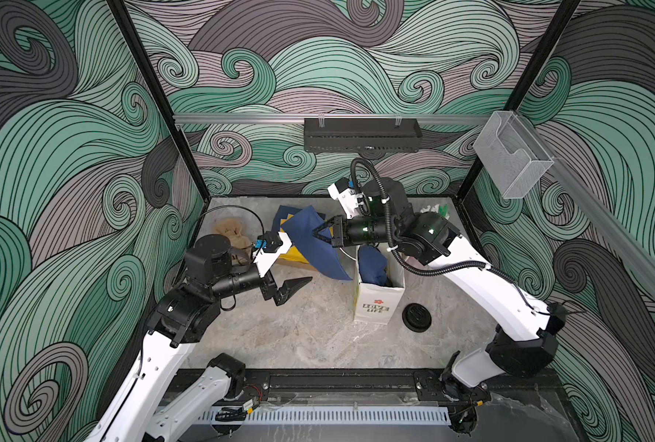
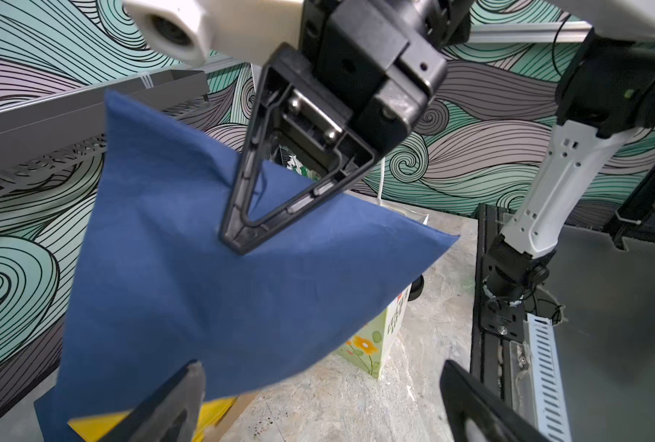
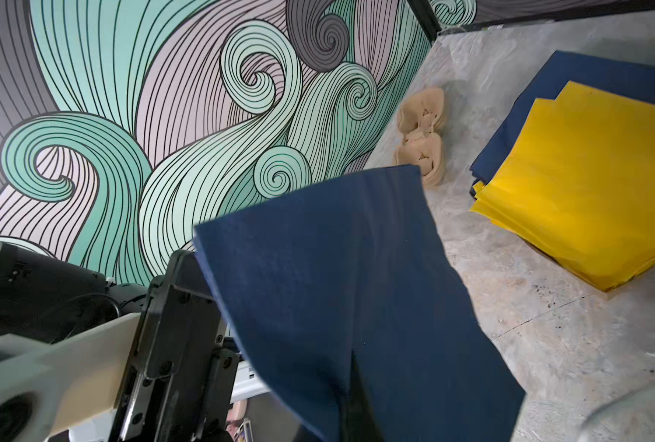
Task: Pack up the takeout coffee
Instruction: 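Hold the blue napkin spread above the bag with both grippers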
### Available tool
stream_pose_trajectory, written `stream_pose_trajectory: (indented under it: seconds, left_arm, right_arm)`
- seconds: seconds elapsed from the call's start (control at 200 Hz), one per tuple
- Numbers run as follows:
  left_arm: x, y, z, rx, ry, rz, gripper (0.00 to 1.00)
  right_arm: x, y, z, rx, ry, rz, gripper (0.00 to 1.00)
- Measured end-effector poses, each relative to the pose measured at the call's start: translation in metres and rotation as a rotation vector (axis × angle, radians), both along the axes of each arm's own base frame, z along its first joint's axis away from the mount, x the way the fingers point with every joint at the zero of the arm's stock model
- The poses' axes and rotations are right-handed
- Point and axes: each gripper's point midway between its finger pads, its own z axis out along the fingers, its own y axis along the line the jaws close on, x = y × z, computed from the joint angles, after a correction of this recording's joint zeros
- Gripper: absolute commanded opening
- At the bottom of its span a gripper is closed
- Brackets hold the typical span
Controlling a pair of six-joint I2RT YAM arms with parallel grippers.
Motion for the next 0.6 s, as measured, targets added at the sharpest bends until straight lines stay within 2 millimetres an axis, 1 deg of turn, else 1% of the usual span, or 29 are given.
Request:
stream_pose_trajectory:
  seconds: [0.11,0.31,0.45,0.505,0.545,0.6]
  left_arm:
    - [0.004,-0.003,-0.003,0.038,-0.042,-0.008,0.99]
    - [0.007,-0.009,-0.009,0.073,-0.087,-0.022,0.99]
    - [0.008,-0.012,-0.012,0.081,-0.102,-0.025,0.97]
    - [0.01,-0.012,-0.012,0.082,-0.106,-0.015,0.93]
    - [0.012,-0.012,-0.011,0.08,-0.113,-0.008,0.87]
    - [0.014,-0.012,-0.011,0.074,-0.118,0.002,0.7]
  right_arm:
    - [-0.011,0.01,0.0,0.022,0.053,0.073,0.0]
    - [-0.032,0.029,0.012,0.092,0.114,0.199,0.0]
    - [-0.045,0.035,0.021,0.132,0.137,0.267,0.0]
    - [-0.049,0.038,0.024,0.145,0.137,0.287,0.0]
    - [-0.051,0.039,0.026,0.151,0.138,0.299,0.0]
    - [-0.053,0.039,0.027,0.154,0.14,0.305,0.0]
